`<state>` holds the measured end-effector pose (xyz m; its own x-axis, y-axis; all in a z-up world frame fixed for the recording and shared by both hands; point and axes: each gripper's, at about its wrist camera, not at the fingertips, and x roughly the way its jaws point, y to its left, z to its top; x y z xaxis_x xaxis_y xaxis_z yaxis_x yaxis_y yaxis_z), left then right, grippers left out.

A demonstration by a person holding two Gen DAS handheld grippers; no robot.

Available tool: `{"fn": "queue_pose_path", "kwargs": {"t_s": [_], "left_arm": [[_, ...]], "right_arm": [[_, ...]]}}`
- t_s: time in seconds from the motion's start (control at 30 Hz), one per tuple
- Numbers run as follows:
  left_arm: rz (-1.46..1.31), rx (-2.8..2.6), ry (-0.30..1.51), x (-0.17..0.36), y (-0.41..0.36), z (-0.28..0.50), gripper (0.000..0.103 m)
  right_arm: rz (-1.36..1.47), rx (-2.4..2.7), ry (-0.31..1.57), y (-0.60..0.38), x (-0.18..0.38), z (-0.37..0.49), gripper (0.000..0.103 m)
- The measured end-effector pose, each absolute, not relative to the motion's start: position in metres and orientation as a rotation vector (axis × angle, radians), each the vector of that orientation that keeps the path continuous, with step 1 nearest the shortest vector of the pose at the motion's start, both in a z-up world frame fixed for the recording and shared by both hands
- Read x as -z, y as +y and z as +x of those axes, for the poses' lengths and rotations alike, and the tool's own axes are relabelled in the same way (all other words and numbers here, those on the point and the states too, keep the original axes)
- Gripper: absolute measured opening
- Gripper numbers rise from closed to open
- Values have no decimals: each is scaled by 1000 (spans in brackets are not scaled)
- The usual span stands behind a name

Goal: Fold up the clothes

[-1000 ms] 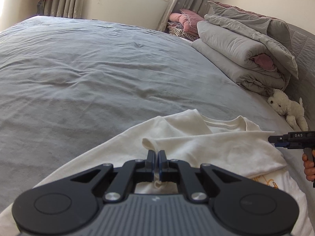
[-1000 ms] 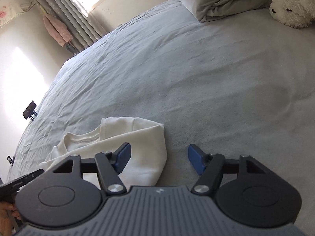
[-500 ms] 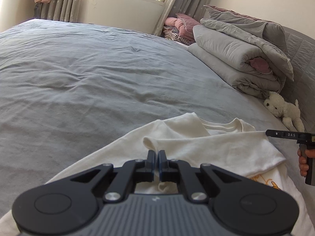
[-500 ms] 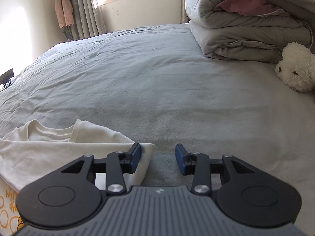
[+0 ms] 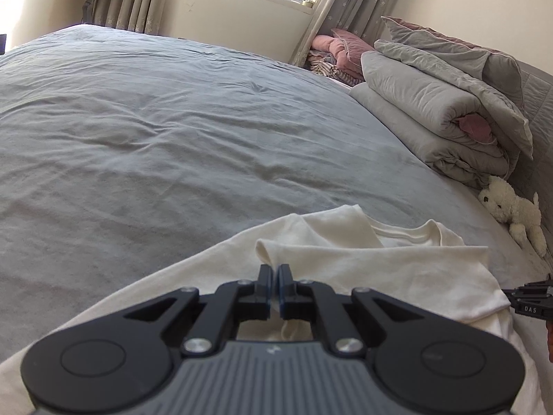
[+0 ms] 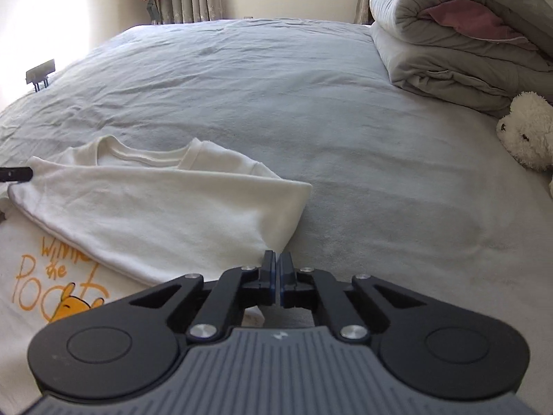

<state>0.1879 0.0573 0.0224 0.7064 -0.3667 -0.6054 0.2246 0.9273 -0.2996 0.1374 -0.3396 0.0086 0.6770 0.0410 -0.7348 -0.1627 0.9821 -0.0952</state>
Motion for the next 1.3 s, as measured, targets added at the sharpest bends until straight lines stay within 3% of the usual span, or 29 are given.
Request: {"fn": "queue_pose_path", "kwargs": {"t_s": [0.2,0.27,0.33,0.47,0.5,0.53,0.57,0.6,0.63,0.7,0.77,0.97,1.1,1.3], "left_arm": [[-231,292,690,-30,64,185,12],[-256,276,670,-40,75,183,17],[-291,255,662,-53,88,178,20],[-385,198,690,-77,119,159,37],[-407,179,703,-83,127,152,37],[-407,148,725,-88,137,142,39],[-402,111,743,-90,145,134,44],[-404,54,757,-93,159,119,48],[-408,-6,770,-95,174,103,49],[-439,-91,774,-96,201,77,63],[-480,-195,768,-94,231,50,68],[-591,-426,807,-64,293,2,71],[-592,-395,830,-47,300,3,85],[-534,-400,829,-40,294,10,85]], "right_arm": [[-185,-8,756,-329,-26,129,4],[-189,6,723,-323,-37,121,13],[-157,-9,712,-316,-47,110,13],[-84,-74,719,-293,-65,83,15],[-65,-94,724,-287,-69,76,18],[-59,-118,727,-278,-72,67,28],[-55,-144,731,-269,-74,58,46],[-59,-171,733,-259,-76,49,52],[-72,-201,730,-250,-78,40,53],[-102,-244,721,-234,-79,22,53],[-121,-279,721,-221,-77,8,54],[-130,-293,784,-203,-53,-3,59],[-160,-259,850,-196,-27,-2,60],[-179,-285,803,-184,-32,-17,62]]}}
